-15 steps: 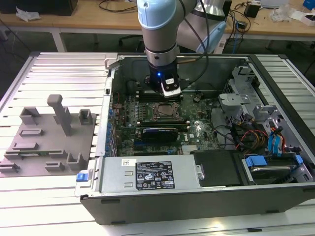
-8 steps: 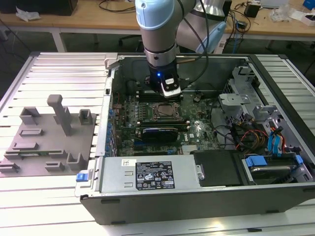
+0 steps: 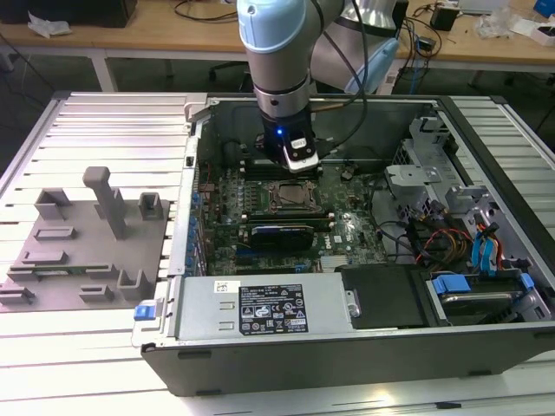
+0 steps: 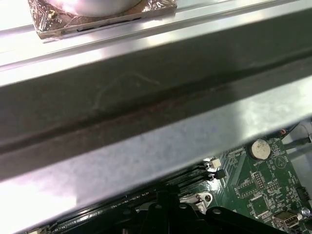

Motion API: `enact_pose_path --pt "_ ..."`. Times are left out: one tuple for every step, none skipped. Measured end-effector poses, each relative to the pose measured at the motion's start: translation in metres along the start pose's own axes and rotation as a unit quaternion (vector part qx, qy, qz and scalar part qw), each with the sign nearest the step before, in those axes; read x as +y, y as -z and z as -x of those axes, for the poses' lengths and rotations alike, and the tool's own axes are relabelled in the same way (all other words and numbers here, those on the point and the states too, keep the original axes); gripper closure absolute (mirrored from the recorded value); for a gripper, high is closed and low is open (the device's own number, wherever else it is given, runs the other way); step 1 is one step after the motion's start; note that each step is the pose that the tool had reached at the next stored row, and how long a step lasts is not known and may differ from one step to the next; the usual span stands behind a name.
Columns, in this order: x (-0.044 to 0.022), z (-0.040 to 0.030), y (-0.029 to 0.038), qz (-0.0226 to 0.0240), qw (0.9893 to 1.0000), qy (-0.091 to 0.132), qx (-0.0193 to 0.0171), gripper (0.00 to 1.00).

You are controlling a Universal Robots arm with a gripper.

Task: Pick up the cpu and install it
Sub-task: 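Install the first cpu locking lever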

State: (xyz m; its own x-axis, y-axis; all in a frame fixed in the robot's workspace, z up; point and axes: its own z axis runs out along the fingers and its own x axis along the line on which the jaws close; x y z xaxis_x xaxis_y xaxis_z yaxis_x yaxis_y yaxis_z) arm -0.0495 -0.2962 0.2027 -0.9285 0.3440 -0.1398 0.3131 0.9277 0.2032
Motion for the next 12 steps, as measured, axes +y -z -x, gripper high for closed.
enact_pose_path --pt "-0.0002 -0.0004 0.0001 -0.0003 1.0000 0.000 -0.0001 0.89" --pt "-0.0004 -0.0009 0.0001 -0.0010 1.0000 0.000 -0.0003 0.89" --pt "-0.0005 -0.0013 0.0000 -0.0016 1.0000 0.000 -0.0005 0.89" --pt "-0.0005 -0.0021 -0.0001 -0.0035 1.0000 0.001 -0.0012 0.89" --pt "0.0005 -0.0027 -0.0003 -0.0048 1.0000 0.001 -0.0016 0.89" --pt "0.0020 -0.0033 -0.0005 -0.0053 1.0000 0.001 -0.0018 0.89" --pt "0.0029 -0.0036 -0.0007 -0.0052 1.0000 0.001 -0.0018 0.89" --pt "0.0031 -0.0037 -0.0007 -0.0052 1.0000 0.001 -0.0018 0.89" --pt "0.0031 -0.0037 -0.0008 -0.0054 1.0000 0.001 -0.0017 0.89" --pt "0.0031 -0.0037 -0.0009 -0.0056 1.0000 0.001 -0.0019 0.89" --pt "0.0029 -0.0037 -0.0011 -0.0064 1.0000 0.002 -0.0021 0.89" --pt "0.0027 -0.0037 -0.0012 -0.0068 1.0000 0.002 -0.0022 0.89"
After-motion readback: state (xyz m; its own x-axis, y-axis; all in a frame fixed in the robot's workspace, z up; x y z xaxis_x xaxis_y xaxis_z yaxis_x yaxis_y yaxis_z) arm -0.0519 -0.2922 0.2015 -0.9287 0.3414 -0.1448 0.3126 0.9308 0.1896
